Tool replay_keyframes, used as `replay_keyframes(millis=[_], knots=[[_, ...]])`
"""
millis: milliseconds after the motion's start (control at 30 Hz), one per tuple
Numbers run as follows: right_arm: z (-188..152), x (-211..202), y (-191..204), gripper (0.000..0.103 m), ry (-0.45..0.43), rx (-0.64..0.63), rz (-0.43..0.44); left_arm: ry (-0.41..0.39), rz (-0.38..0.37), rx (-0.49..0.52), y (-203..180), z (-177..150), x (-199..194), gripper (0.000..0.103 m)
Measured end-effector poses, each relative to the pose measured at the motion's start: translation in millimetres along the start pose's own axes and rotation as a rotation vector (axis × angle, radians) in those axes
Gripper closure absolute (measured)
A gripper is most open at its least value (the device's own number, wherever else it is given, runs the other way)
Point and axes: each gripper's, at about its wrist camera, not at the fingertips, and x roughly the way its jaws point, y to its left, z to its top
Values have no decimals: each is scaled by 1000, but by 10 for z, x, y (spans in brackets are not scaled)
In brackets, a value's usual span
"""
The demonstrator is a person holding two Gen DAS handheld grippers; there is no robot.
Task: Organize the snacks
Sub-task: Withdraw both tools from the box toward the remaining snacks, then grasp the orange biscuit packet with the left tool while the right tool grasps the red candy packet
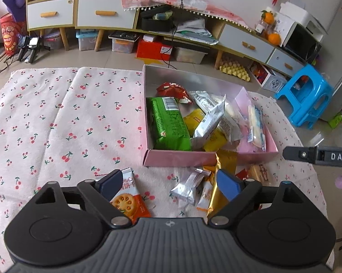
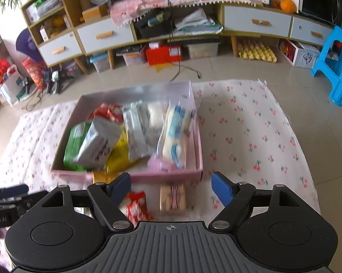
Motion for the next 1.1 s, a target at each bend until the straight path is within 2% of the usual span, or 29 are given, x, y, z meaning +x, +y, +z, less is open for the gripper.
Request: replay_keyframes(millis=[133, 267, 467, 633, 867, 1100], knots=[[-99, -51, 39, 22, 33, -3, -2, 11, 13, 20, 25, -29, -15, 10], [-229, -66, 3, 17, 51, 30, 33, 25, 22, 13, 95, -64, -18, 7], [-424, 4, -19, 17, 116, 32, 25, 41, 44, 17, 208, -132, -29, 6], [-545, 32, -56, 17, 124, -7, -23, 54, 64, 43, 277, -189, -9, 6], [-745, 146, -130, 16, 172, -73, -77, 88, 87, 137, 325, -351, 112, 6], [-982, 291, -170, 15, 233, -145, -113, 127, 84, 153, 383, -436, 186, 6]])
